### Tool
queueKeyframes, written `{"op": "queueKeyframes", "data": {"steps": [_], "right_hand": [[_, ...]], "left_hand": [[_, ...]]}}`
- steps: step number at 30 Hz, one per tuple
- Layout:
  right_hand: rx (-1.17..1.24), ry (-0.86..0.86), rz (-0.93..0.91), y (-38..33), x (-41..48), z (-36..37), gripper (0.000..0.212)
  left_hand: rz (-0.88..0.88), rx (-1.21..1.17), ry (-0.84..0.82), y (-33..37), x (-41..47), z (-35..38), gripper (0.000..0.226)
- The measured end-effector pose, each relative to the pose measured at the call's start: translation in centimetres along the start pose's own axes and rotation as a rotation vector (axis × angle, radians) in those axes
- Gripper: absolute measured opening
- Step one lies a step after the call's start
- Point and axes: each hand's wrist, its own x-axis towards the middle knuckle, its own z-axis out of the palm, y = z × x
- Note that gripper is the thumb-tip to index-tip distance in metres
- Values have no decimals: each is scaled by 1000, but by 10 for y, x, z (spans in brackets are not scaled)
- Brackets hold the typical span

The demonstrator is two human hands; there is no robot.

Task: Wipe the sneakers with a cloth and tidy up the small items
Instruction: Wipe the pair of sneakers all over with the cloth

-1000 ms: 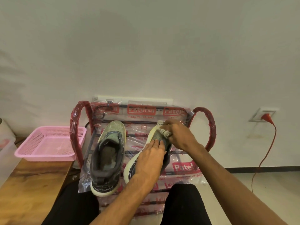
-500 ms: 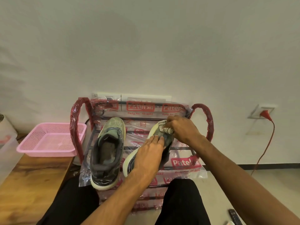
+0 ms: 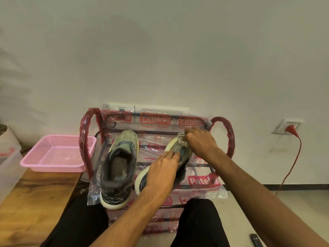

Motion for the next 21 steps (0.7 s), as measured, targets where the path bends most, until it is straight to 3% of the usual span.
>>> {"op": "queueKeyframes", "data": {"steps": [8, 16, 21], "right_hand": [[276, -11, 164, 5, -24, 11, 37], [599, 134, 279, 4, -28, 9, 37], [721, 162, 266, -10, -25, 5, 39]], "left_hand": [[-191, -78, -44, -9, -15, -21, 40], [-196, -93, 133, 9, -17, -22, 54], [-125, -30, 108, 9, -19, -4, 69]]}}
